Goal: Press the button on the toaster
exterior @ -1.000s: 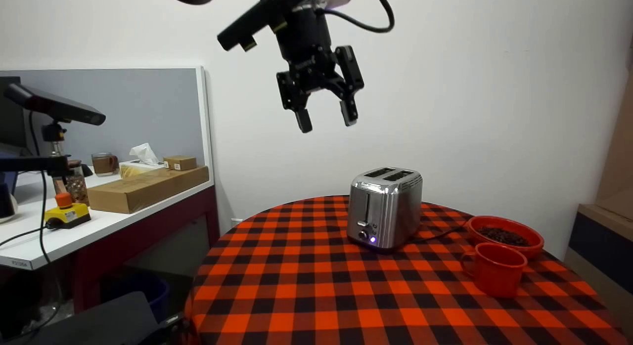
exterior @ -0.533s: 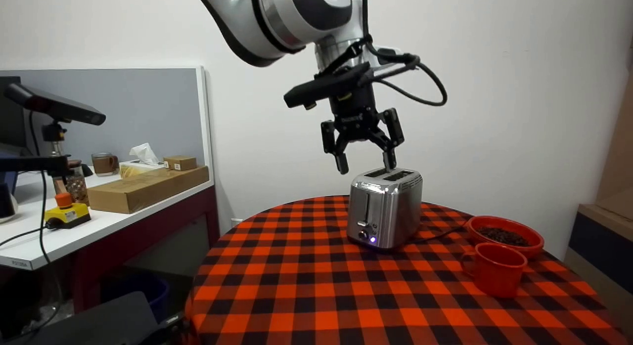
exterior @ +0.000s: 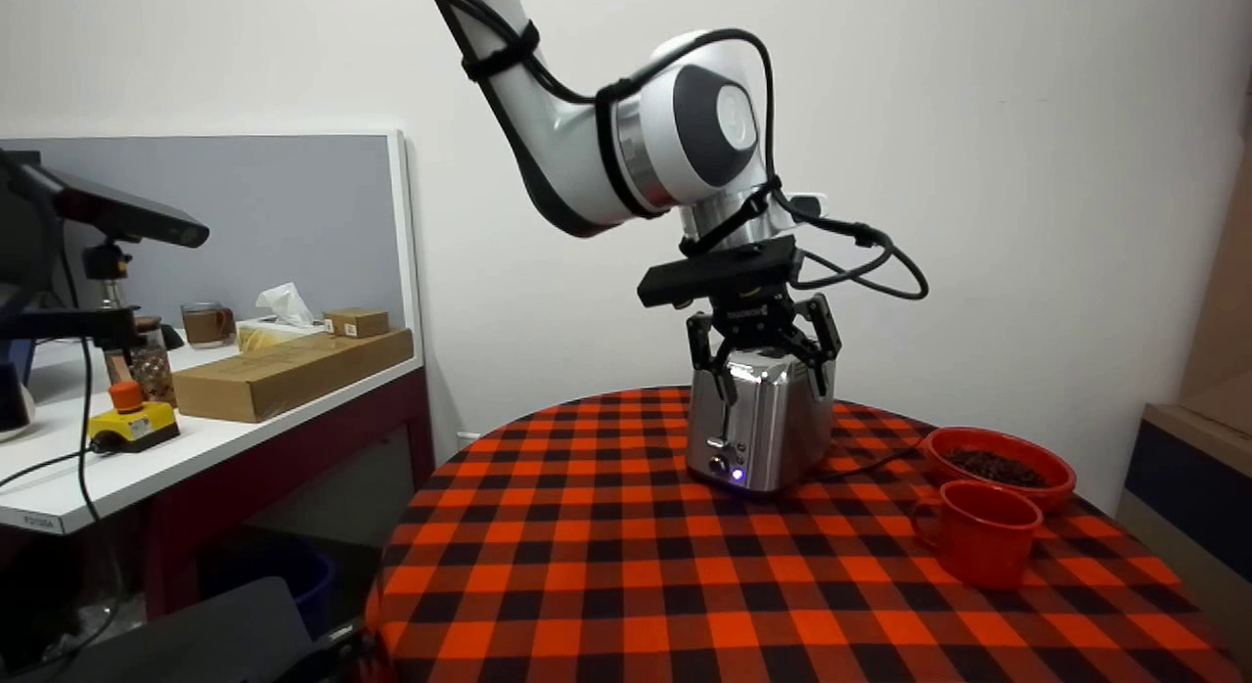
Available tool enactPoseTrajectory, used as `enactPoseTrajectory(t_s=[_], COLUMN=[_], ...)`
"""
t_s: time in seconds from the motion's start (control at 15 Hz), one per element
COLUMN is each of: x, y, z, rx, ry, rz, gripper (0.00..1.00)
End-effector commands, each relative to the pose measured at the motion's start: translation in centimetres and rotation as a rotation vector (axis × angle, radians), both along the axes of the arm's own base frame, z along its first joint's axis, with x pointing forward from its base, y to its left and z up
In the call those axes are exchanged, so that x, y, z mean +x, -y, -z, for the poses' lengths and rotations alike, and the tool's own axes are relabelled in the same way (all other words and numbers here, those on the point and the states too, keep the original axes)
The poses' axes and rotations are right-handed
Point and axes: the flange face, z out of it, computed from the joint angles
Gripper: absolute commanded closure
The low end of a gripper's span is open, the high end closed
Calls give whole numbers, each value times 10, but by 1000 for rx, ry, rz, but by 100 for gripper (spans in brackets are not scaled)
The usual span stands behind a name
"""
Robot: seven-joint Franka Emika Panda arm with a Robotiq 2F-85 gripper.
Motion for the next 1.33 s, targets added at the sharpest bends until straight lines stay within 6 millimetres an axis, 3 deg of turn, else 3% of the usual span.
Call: enactPoseTrajectory(t_s=[0.0, 0.33, 0.8, 1.27], x=[21, 26, 29, 37], y=[-7, -17, -18, -16], z=[29, 64, 105, 123], rx=[-48, -94, -17, 11], ry=[48, 101, 137, 156], rz=[-62, -163, -207, -229], gripper=[0, 0, 0, 0])
